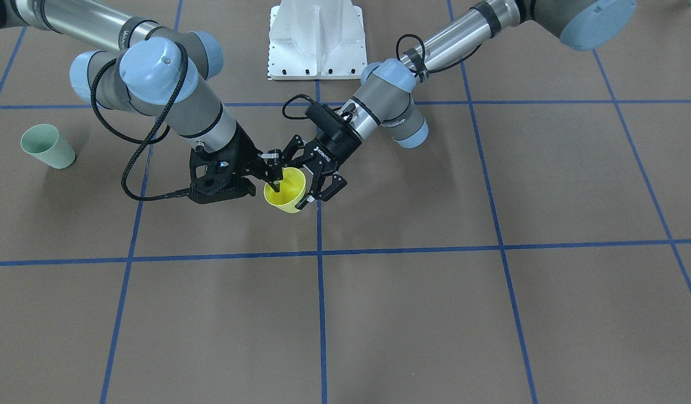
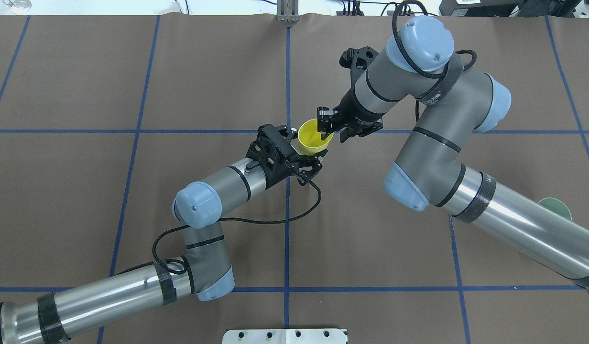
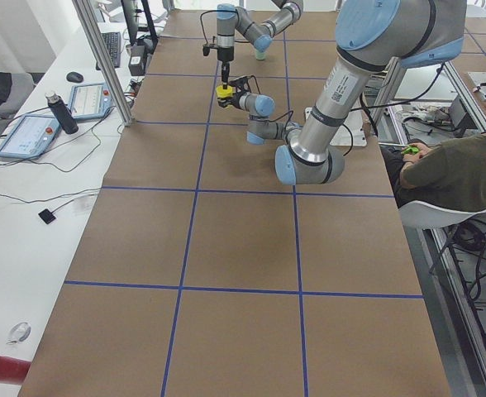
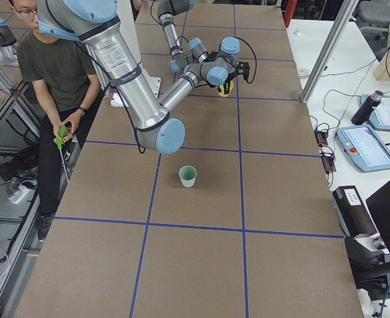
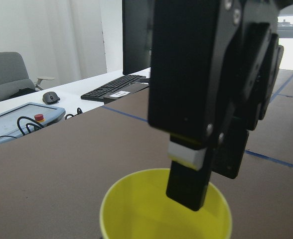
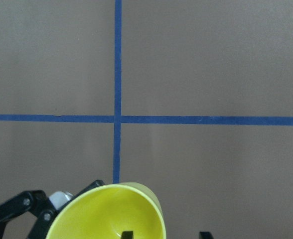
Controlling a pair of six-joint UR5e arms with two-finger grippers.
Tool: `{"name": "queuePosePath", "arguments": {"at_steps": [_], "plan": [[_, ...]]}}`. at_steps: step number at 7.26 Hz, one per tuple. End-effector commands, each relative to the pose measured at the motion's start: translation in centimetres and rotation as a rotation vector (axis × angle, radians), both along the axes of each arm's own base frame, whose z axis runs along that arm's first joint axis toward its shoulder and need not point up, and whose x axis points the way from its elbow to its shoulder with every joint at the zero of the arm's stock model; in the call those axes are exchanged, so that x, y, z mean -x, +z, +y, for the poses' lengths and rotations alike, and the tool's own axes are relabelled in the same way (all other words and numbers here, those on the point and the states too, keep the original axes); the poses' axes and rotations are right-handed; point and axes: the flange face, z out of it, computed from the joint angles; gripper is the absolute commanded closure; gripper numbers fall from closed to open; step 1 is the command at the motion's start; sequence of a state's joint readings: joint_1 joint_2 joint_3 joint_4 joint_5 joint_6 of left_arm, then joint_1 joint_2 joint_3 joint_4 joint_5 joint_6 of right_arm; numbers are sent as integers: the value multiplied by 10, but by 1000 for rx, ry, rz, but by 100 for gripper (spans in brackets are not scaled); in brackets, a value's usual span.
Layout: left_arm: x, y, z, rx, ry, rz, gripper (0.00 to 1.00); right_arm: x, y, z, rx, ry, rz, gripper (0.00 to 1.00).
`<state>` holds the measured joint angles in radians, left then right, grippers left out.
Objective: Transfer and stack yellow cup on green cup
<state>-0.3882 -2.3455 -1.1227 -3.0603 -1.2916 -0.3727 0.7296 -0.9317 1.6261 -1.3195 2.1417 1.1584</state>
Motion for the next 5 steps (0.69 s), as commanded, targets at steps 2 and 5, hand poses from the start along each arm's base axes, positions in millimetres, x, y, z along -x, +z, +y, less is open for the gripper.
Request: {"name": "queuePosePath", "arguments": {"at_steps": [2,5], "plan": [[-1,0,1,1,2,1,48,0,-1,0,3,2,-2,100],[5,-10,6,-5,-16,41,1,-5,-4,0,-7,9,-24,100]]}}
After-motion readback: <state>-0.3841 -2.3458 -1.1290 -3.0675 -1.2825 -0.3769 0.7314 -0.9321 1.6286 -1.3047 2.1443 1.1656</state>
